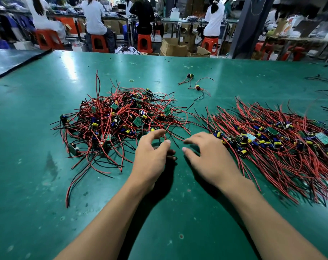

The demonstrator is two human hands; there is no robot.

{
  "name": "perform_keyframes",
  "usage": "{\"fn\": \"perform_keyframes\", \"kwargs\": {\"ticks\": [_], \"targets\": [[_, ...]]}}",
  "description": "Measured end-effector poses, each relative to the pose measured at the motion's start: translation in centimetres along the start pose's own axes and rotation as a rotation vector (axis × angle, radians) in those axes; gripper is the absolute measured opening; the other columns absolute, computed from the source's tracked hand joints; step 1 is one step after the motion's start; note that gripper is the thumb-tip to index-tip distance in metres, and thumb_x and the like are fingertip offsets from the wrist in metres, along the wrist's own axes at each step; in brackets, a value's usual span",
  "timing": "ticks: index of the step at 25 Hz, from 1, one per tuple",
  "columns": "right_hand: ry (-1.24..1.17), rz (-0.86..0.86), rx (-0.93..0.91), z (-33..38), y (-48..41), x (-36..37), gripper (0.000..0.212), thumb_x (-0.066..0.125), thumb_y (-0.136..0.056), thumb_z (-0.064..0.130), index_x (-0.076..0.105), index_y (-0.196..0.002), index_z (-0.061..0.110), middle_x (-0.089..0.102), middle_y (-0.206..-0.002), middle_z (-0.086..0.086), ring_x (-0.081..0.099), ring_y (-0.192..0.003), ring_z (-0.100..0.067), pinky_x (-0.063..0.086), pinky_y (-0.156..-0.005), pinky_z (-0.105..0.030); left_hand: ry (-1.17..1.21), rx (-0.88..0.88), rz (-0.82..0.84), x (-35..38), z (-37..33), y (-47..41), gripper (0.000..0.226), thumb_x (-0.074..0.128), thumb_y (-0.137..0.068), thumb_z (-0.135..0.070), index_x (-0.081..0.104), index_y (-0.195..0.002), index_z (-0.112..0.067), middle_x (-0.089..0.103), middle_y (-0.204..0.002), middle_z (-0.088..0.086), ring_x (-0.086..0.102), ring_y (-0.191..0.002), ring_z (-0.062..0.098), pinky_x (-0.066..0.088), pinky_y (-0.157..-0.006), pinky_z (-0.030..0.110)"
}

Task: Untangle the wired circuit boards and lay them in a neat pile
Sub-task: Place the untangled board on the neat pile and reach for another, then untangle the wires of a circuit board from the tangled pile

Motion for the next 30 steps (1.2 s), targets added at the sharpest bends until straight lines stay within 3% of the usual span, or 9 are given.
{"fn": "perform_keyframes", "kwargs": {"ticks": [3,6,9,12,14,17,21,24,30], "targets": [[0.099,0.013,0.039,-0.1,0.2,0.6,0.027,0.06,-0.094,0.041,0.072,-0.112,0.025,0.065,-0.116,0.003,0.054,-0.113,-0.023,0.046,-0.093,-0.034,-0.425,0.161,0.033,0.0,-1.3,-0.8,0.033,0.063,-0.092,-0.014,0.064,-0.124,-0.019,0.045,-0.143,-0.001,0.053,-0.124,0.02,0.042,-0.107,0.044],[0.134,-0.032,0.168,-1.5,0.2,-0.3,0.027,0.059,-0.094,0.043,0.072,-0.11,0.024,0.064,-0.115,0.001,0.054,-0.112,-0.026,0.046,-0.09,-0.035,-0.563,0.081,0.18,0.5,-0.7,-1.4,0.044,0.062,-0.093,-0.021,0.056,-0.136,-0.025,0.036,-0.155,-0.004,0.045,-0.134,0.019,0.034,-0.115,0.038],[0.154,-0.047,0.27,-2.5,0.4,-1.1,0.028,0.059,-0.094,0.042,0.073,-0.108,0.022,0.064,-0.114,-0.004,0.055,-0.11,-0.028,0.047,-0.089,-0.036,-0.516,0.007,0.244,0.2,-0.2,-1.5,0.044,0.061,-0.094,-0.021,0.054,-0.138,-0.026,0.058,-0.136,0.003,0.059,-0.119,0.023,0.041,-0.108,0.037],[0.183,-0.032,0.312,-2.8,0.7,-1.4,0.03,0.059,-0.093,0.043,0.072,-0.109,0.021,0.064,-0.115,-0.005,0.055,-0.111,-0.029,0.048,-0.09,-0.038,-0.506,0.069,0.197,0.3,-0.5,-1.2,0.03,0.064,-0.091,-0.016,0.067,-0.12,-0.021,0.071,-0.091,0.005,0.06,-0.069,0.013,0.049,-0.073,0.023],[0.208,-0.022,0.295,-2.3,0.7,-1.2,0.034,0.061,-0.092,0.043,0.07,-0.116,0.021,0.063,-0.119,-0.005,0.054,-0.113,-0.029,0.047,-0.094,-0.038,-0.519,0.187,0.147,0.7,-1.1,-0.6,0.022,0.067,-0.086,-0.008,0.074,-0.104,-0.019,0.068,-0.074,-0.005,0.054,-0.057,0.003,0.044,-0.062,0.017],[-0.171,-0.082,0.275,-0.8,0.5,-0.3,0.039,0.072,-0.089,0.03,0.066,-0.125,0.015,0.066,-0.117,-0.004,0.061,-0.104,-0.022,0.045,-0.092,-0.025,-0.491,0.396,0.065,0.7,-2.6,0.4,0.022,0.067,-0.082,0.002,0.076,-0.091,-0.016,0.064,-0.072,-0.021,0.054,-0.058,-0.011,0.038,-0.06,0.003],[-0.752,0.0,0.32,1.0,0.5,2.2,0.018,0.067,-0.091,0.009,0.072,-0.106,0.018,0.075,-0.092,0.007,0.068,-0.087,-0.01,0.049,-0.075,-0.014,-0.341,0.484,-0.05,0.0,-3.5,1.1,0.023,0.069,-0.081,0.002,0.073,-0.093,-0.018,0.073,-0.08,-0.014,0.058,-0.06,-0.004,0.048,-0.064,0.015],[-1.193,0.055,0.363,1.7,0.8,3.3,0.027,0.059,-0.09,-0.008,0.066,-0.111,0.008,0.075,-0.084,0.004,0.068,-0.078,-0.006,0.051,-0.065,-0.016,-0.233,0.528,-0.065,0.5,-3.9,1.9,0.025,0.069,-0.082,0.006,0.071,-0.094,-0.015,0.074,-0.086,-0.015,0.069,-0.08,-0.001,0.052,-0.075,0.016],[-1.543,-0.055,0.461,0.6,0.4,2.6,0.015,0.061,-0.093,0.006,0.068,-0.103,0.015,0.075,-0.087,-0.001,0.07,-0.076,-0.011,0.054,-0.057,-0.021,-0.227,0.551,-0.043,1.5,-4.0,2.8,0.029,0.062,-0.089,0.001,0.072,-0.109,-0.017,0.073,-0.098,-0.018,0.069,-0.092,-0.002,0.052,-0.085,0.016]]}}
Point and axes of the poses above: each hand's wrist, its own y-axis away from the middle knuckle, its own x-axis out of the palm, z = x × y, the point moved 8 cm from there along -y, towards the middle knuckle
